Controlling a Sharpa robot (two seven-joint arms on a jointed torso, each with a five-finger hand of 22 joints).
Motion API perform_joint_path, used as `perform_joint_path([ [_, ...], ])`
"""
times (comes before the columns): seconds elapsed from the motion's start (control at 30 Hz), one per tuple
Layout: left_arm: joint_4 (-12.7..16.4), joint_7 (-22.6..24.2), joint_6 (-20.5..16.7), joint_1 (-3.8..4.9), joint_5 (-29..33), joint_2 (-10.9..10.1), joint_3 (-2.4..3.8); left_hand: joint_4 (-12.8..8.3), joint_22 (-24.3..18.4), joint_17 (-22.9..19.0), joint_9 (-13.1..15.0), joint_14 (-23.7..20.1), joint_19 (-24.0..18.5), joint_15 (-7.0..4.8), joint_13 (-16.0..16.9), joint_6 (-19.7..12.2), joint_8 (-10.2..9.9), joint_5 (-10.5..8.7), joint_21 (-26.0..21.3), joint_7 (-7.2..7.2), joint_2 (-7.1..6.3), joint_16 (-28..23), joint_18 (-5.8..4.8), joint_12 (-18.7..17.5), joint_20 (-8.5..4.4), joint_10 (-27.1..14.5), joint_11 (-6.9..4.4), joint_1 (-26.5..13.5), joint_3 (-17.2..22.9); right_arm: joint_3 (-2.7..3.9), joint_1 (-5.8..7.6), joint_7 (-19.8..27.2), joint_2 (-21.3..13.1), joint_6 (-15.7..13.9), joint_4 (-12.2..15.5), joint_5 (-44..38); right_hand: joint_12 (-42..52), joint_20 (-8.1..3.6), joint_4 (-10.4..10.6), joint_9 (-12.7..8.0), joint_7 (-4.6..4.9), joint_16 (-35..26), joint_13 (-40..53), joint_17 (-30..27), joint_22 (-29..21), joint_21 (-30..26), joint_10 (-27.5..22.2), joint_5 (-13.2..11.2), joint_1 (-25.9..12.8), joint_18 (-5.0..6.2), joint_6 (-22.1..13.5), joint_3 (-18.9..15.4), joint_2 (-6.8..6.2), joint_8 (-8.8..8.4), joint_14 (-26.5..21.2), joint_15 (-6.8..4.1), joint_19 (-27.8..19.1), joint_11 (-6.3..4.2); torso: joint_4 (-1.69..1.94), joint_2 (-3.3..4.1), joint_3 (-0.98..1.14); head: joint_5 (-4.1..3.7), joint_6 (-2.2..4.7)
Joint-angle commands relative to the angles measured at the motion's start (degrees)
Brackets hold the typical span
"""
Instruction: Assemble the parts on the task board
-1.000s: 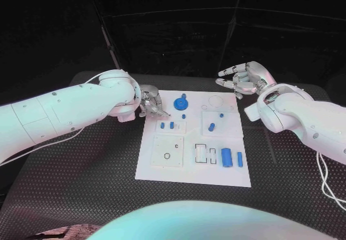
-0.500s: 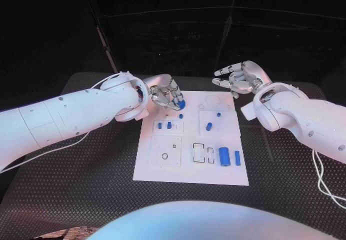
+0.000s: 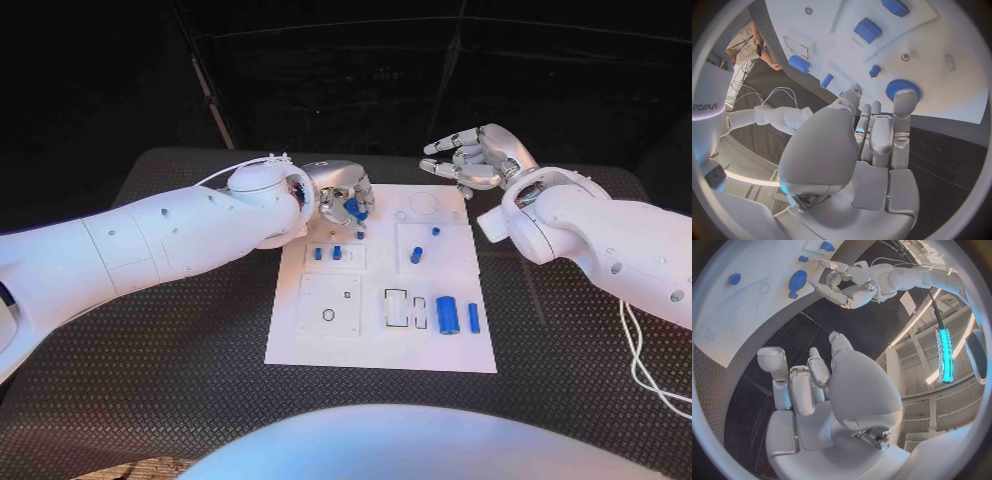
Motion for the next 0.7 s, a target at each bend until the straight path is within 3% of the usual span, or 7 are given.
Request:
perform_joint_path([
  [0.03, -0.79, 0.05, 3.08, 0.06, -4.88, 0.62, -0.02, 0.02, 1.97, 1.75, -0.53, 0.96, 0.99, -0.09, -0.49, 0.6, -0.34, -0.09, 2.16, 0.03, 0.01, 1.87, -0.74, -0.24, -0.03, -0.2, -0.29, -0.49, -0.44, 0.03, 0.08, 0.58, 0.11, 0.4, 0.02, 0.2, 0.08, -0.3, -0.06, -0.03, 0.05, -0.25, -0.06, 5.34, -0.06, -0.3, 0.22, 0.23, 0.11, 0.79, 0.11, -0.32, 0.41, 0.27, 3.79, -0.39, -0.03, -0.05, 0.05, -0.05, 0.04, -0.05, 0.0],
  [0.27, -2.01, -0.29, 5.02, 0.05, -5.97, 1.75, -0.09, -0.17, 5.23, 4.46, -1.29, 2.23, 2.5, -0.32, -1.24, 1.43, -0.44, -0.07, 5.72, -0.14, 0.43, 4.67, -1.32, -0.18, -0.21, 0.53, -0.56, -0.44, -0.47, 0.03, 0.07, 0.6, 0.27, 0.45, -0.07, 0.2, 0.08, -0.3, -0.06, -0.03, 0.05, -0.25, -0.06, 5.34, -0.06, -0.3, 0.22, 0.23, 0.11, 0.79, 0.11, -0.32, 0.41, 0.27, 3.79, -0.39, -0.03, -0.05, 0.03, -0.06, 0.03, -0.08, -0.05],
  [0.7, -3.58, -0.97, 7.48, -0.26, -7.21, 3.05, -0.21, -0.44, 7.9, 5.15, -2.0, 2.82, 3.66, -0.48, -1.91, 2.85, -0.4, -0.01, 8.57, -0.39, 1.21, 5.79, -1.79, -0.1, -0.38, 2.36, -0.78, -0.03, 0.08, 0.03, 0.06, 0.59, 0.33, 0.5, -0.1, 0.2, 0.08, -0.3, -0.06, -0.03, 0.05, -0.25, -0.06, 5.34, -0.06, -0.3, 0.22, 0.23, 0.11, 0.79, 0.11, -0.32, 0.41, 0.27, 3.79, -0.39, -0.03, -0.05, 0.08, -0.04, 0.02, -0.27, -0.13],
])
